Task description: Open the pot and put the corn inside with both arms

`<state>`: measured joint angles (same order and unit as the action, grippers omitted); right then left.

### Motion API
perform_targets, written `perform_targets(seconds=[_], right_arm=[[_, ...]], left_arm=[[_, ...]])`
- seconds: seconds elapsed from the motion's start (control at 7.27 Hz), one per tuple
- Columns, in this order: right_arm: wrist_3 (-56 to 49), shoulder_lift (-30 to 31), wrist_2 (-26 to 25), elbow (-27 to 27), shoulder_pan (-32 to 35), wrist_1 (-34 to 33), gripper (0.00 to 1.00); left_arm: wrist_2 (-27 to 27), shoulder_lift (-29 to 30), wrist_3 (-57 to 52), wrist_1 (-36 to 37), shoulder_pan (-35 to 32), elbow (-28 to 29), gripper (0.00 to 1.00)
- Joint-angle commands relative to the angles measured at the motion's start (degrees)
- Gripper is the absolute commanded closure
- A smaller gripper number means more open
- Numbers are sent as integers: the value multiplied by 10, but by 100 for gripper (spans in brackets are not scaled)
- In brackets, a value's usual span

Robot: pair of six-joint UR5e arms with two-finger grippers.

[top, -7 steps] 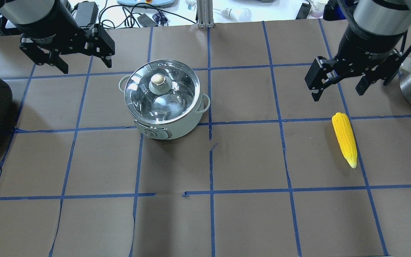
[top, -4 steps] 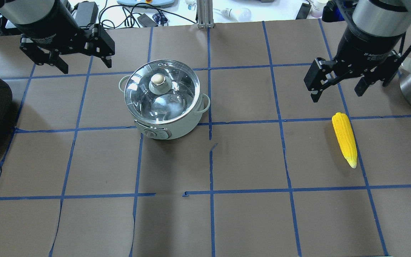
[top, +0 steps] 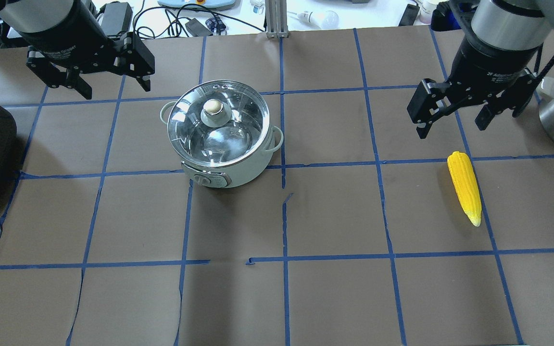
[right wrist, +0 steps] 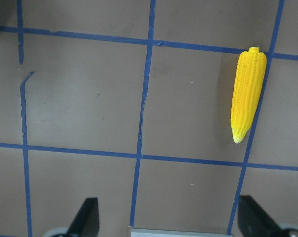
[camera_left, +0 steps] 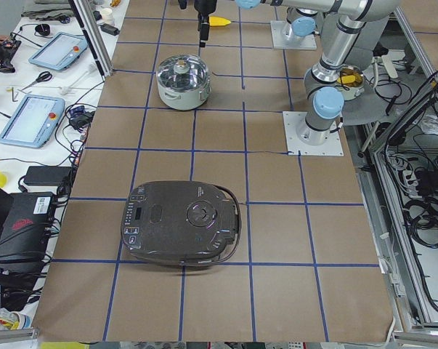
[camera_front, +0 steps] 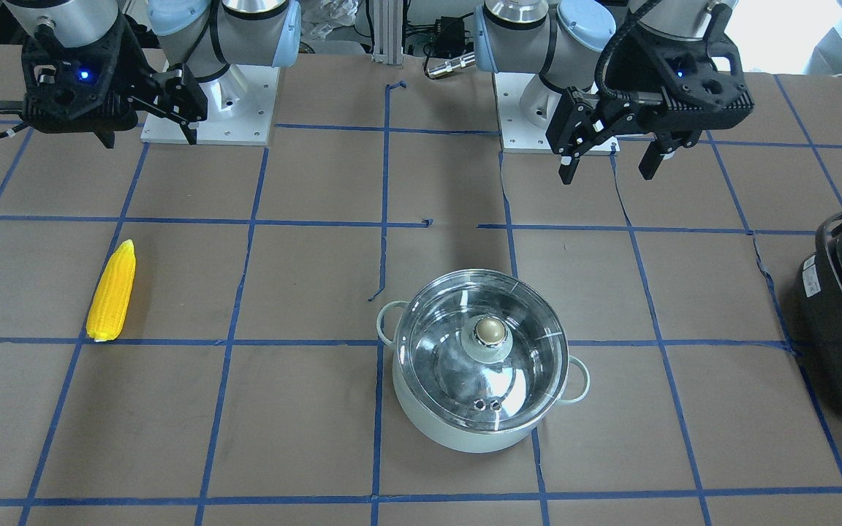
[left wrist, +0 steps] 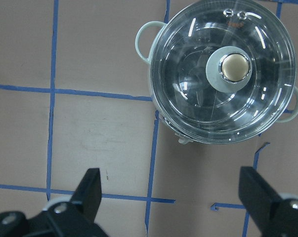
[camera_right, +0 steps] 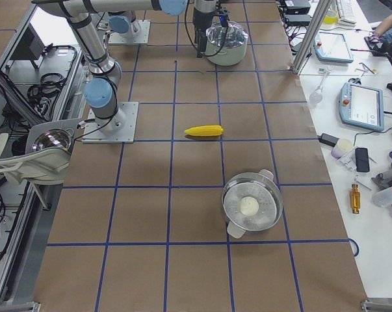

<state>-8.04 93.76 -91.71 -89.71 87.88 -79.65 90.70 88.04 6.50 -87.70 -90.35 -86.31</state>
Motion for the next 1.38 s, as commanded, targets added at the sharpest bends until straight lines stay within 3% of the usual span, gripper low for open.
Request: perform_targets(seconds=[0.0, 0.69, 1.1, 1.24], right_arm=[[0, -2, 0, 0, 1, -1, 0], [2, -1, -7, 0, 0, 3, 0], [11, -4, -14, -2, -7, 25, 0], [14, -10, -42, -4, -19, 23, 0]], left_arm=[[-1, 0, 0, 1, 0, 0, 1], [-8, 17, 11, 13, 0, 6, 1], [-2, 96, 70, 136, -59, 4, 1], [-2, 131, 80, 167, -80, 4, 1]])
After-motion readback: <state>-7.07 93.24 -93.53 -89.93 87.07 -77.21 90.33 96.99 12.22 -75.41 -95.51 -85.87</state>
